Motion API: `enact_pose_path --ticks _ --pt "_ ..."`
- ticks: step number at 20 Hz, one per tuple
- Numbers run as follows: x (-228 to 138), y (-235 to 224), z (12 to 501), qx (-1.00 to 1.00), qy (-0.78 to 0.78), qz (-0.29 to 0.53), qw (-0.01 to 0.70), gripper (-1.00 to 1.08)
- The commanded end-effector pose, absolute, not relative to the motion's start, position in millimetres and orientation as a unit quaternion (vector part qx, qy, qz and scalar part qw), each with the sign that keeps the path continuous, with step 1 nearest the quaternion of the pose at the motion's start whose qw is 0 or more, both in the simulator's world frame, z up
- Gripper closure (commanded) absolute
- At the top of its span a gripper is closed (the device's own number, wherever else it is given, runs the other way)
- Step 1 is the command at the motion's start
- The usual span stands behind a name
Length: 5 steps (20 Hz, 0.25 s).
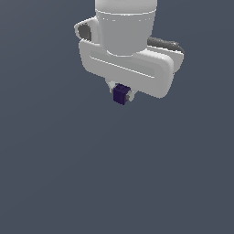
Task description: Pick up the object and move it to a goal position.
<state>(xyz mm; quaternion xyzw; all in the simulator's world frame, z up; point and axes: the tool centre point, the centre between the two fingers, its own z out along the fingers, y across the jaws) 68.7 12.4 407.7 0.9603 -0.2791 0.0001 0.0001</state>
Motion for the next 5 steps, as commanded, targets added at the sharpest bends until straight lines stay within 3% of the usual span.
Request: enact_pose_path --ticks 1,5 --pt "70.2 12.1 411.2 0.96 -0.279 0.0 0.0 1.08" --pt "71.0 12.0 412.9 0.96 -0.279 0.0 0.0 1.08"
